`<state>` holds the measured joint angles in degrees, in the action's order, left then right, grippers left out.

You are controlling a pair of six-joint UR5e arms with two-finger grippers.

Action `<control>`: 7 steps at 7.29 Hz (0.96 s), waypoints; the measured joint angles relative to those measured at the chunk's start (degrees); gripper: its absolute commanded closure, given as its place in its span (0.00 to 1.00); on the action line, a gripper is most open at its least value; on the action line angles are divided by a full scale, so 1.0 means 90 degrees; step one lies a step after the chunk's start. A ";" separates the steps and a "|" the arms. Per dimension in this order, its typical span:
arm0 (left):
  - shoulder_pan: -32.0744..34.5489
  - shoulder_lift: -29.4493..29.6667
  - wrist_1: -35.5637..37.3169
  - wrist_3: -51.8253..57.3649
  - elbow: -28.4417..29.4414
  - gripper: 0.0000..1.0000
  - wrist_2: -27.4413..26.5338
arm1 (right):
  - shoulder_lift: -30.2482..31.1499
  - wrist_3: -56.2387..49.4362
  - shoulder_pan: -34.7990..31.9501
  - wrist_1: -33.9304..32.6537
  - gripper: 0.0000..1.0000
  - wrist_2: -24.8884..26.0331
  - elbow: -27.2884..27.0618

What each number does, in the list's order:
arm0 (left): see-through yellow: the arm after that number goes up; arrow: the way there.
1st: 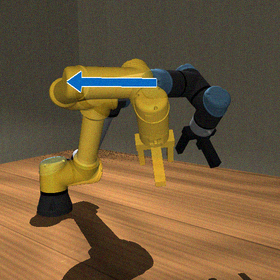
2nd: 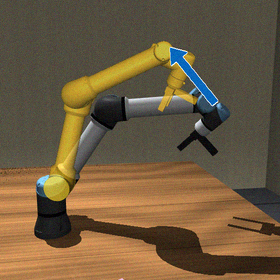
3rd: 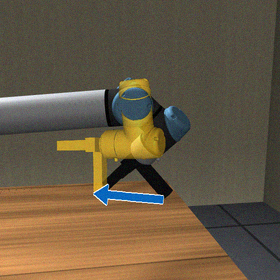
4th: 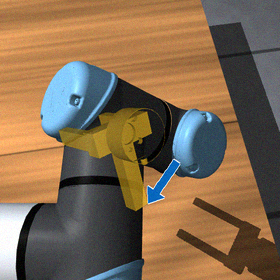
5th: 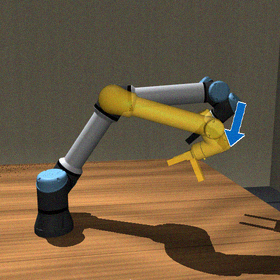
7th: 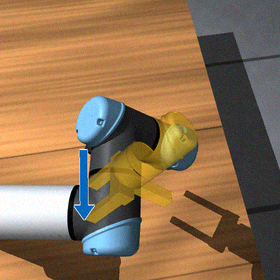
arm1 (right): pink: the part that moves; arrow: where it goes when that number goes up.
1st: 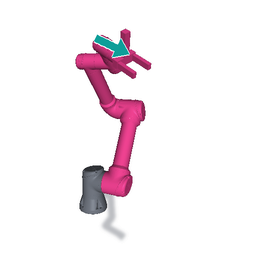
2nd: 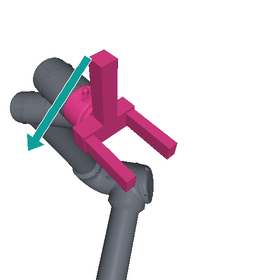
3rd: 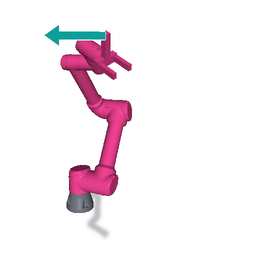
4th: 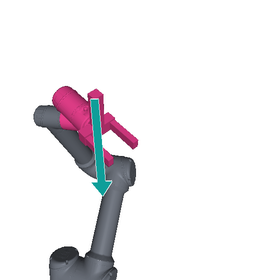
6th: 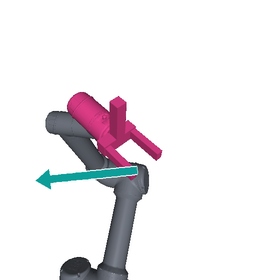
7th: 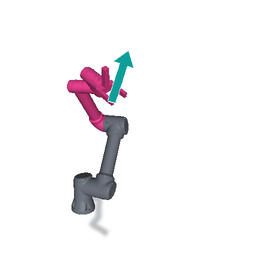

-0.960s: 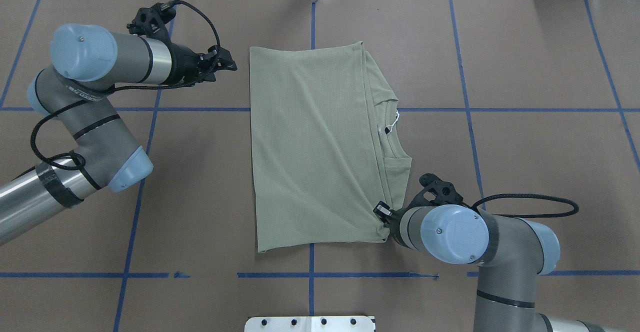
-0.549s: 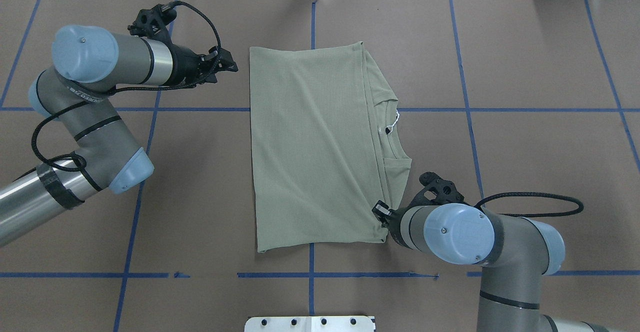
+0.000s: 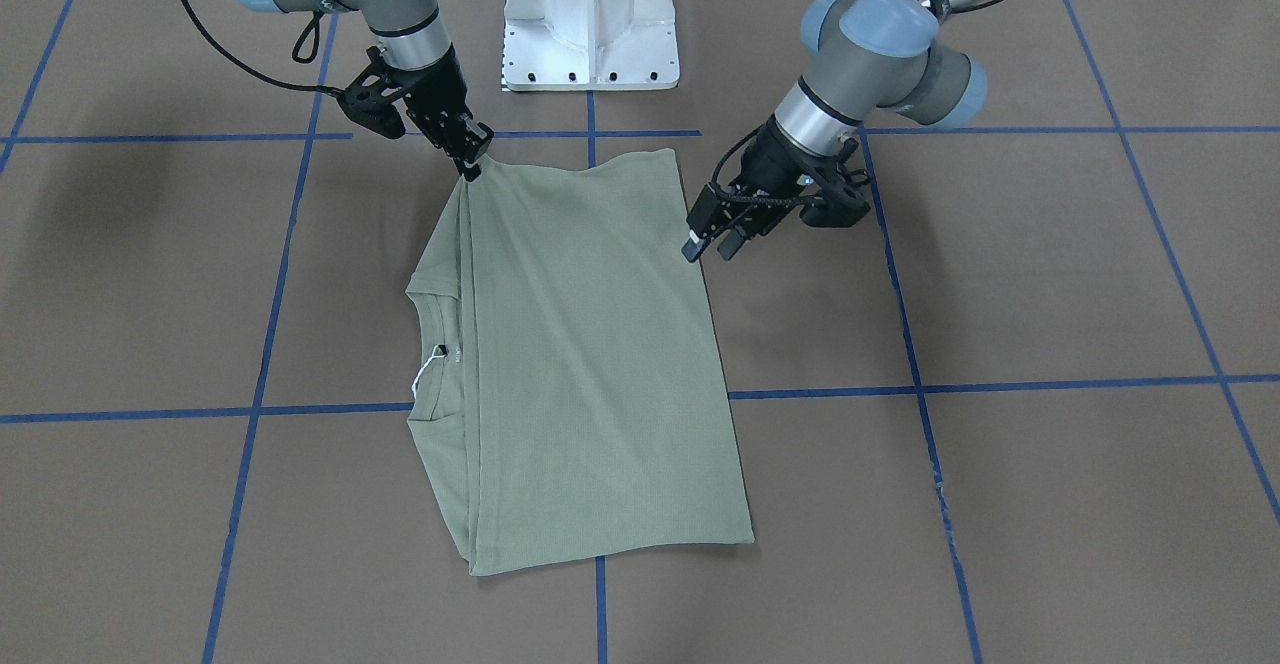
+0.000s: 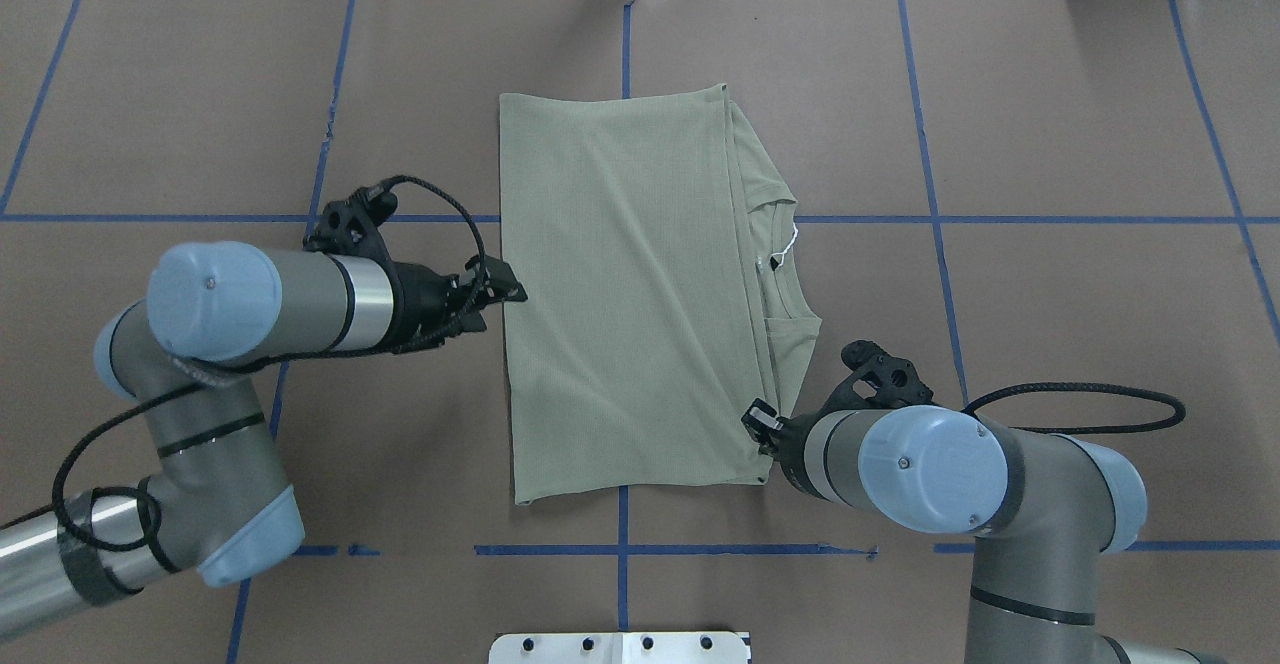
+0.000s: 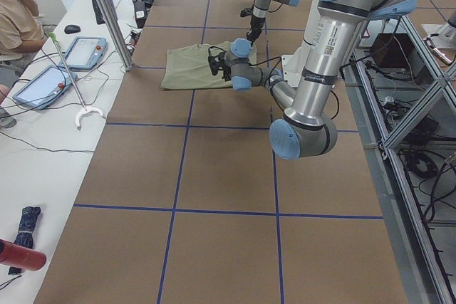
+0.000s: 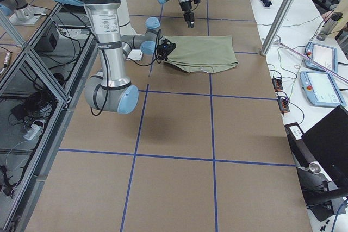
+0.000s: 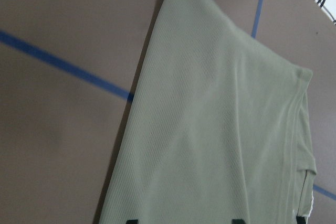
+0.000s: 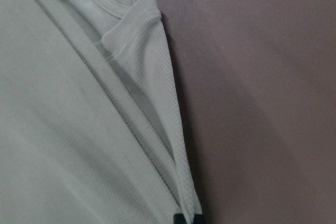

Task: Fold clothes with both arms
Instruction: 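Move the left gripper to the other near corner while right gripper holds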

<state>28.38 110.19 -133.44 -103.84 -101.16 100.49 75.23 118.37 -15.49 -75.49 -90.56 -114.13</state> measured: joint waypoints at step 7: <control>-0.1580 -0.0218 0.0880 -0.0562 -0.0413 0.41 -0.0726 | 0.0008 -0.0002 0.0002 -0.0003 1.00 0.0002 0.0015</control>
<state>14.16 108.23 -125.53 -108.90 -104.88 93.95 75.30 118.36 -15.47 -75.52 -90.54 -114.00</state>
